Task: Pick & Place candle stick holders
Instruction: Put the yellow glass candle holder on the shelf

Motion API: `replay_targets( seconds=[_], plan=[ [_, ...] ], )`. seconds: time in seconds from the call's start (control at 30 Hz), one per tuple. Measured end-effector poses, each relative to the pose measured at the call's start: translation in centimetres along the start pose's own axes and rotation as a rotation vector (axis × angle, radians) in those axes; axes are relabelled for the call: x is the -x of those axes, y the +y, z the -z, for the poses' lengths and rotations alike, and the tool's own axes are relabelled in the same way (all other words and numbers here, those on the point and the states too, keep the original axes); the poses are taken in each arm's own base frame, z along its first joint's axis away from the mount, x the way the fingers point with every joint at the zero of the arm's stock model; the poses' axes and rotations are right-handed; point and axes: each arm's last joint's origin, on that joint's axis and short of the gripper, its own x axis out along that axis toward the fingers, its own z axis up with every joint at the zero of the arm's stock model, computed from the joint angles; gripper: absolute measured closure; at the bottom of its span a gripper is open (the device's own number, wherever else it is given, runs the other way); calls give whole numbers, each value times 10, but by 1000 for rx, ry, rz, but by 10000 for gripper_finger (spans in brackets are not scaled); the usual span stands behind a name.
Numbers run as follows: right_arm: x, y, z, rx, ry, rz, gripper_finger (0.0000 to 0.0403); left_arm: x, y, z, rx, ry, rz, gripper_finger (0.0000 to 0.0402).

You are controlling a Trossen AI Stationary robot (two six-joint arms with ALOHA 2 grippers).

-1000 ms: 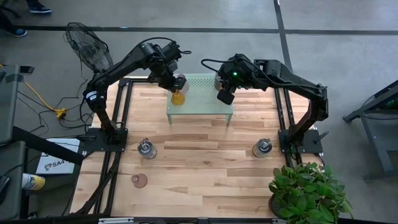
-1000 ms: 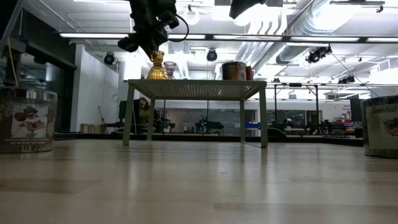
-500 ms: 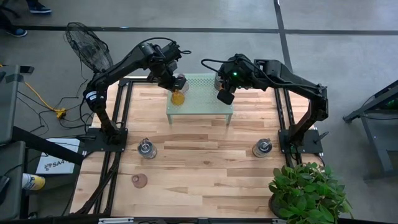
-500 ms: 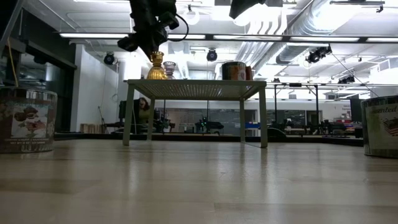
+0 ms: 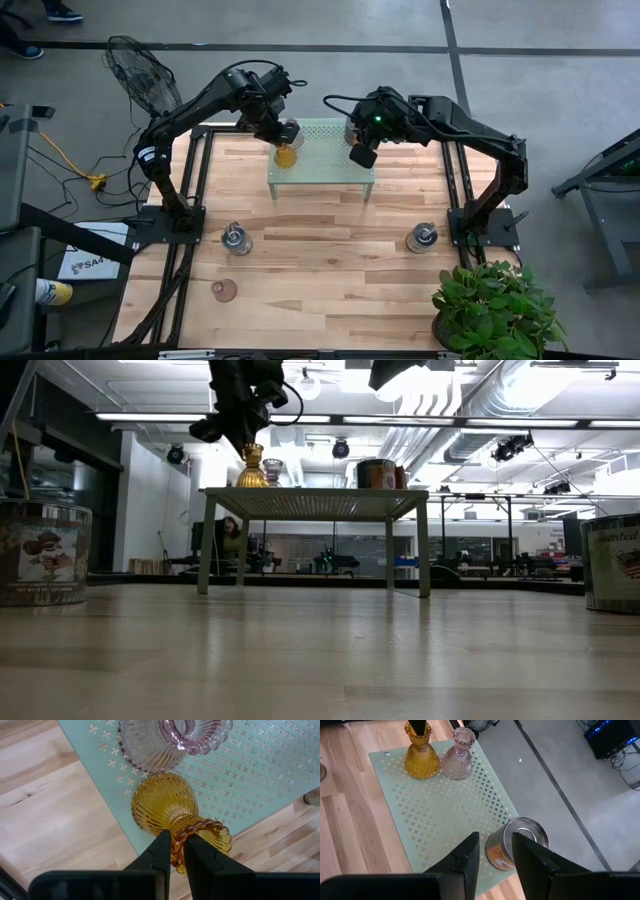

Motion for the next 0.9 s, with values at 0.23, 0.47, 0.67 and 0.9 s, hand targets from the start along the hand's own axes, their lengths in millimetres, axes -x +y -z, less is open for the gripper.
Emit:
replay_targets(
  seconds=[0.23, 0.47, 0.67, 0.9],
  plan=[
    [0, -1, 0, 13, 2, 2, 292, 0, 0, 0, 0, -4, -4, 366],
    [0, -1, 1, 19, 8, 2, 292, 0, 0, -2, 6, -21, -1, 366],
    [0, -1, 2, 39, 22, 2, 292, 1, 6, -7, 30, -28, 5, 366],
    [-1, -2, 2, 37, 22, 4, 292, 1, 6, -7, 22, -23, 10, 366]
  ],
)
